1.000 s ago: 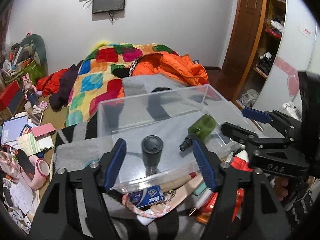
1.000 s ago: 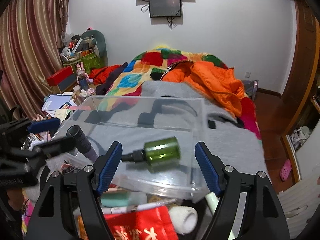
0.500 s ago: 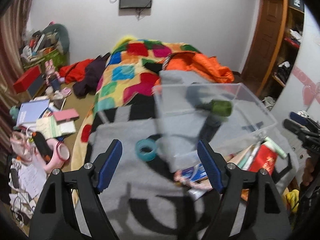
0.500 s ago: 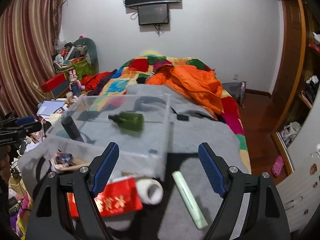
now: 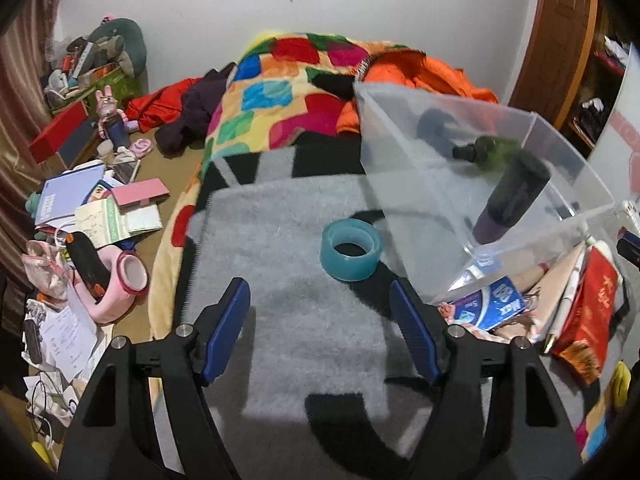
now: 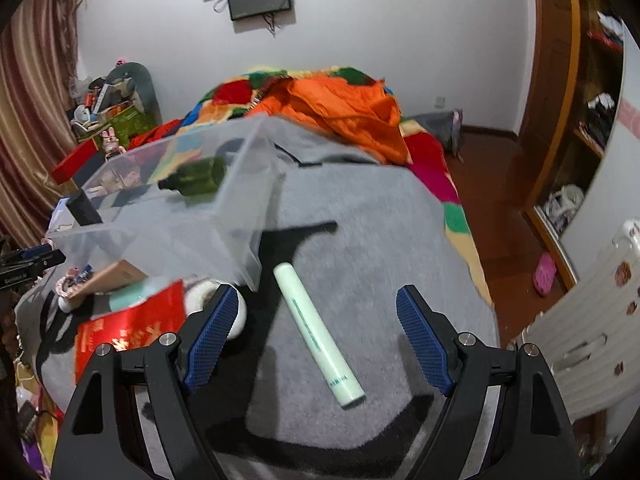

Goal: Organize objects
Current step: 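Grasp the teal tape roll with left gripper while right grasps the pale green tube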

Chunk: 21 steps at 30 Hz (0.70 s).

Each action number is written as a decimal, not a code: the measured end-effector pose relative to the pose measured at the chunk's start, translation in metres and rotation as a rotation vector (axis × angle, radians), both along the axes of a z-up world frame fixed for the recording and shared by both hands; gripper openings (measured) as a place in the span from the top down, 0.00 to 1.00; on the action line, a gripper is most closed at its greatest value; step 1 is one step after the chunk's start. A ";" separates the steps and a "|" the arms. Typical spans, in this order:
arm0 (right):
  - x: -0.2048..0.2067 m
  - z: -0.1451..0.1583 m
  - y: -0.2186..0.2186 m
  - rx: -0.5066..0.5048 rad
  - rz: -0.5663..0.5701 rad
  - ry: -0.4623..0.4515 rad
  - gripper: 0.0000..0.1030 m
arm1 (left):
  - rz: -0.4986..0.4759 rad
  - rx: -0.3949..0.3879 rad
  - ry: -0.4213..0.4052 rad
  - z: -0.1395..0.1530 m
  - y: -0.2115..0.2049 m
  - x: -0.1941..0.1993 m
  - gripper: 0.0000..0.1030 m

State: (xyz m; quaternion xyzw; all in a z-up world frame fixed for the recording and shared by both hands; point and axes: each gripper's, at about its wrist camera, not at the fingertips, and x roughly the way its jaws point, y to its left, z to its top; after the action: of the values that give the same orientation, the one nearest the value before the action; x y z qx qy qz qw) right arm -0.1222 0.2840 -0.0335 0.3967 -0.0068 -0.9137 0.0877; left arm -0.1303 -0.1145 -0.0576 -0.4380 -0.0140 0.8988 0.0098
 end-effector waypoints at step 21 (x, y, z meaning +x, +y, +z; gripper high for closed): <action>-0.011 -0.034 -0.008 0.039 0.062 -0.065 0.82 | -0.044 0.010 -0.072 -0.015 0.009 -0.043 0.63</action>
State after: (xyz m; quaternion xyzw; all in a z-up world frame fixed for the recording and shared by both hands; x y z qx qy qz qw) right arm -0.1336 0.2755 -0.0673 0.4277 0.0205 -0.8972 0.1079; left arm -0.1737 -0.1054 -0.0725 -0.4701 -0.0092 0.8820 0.0313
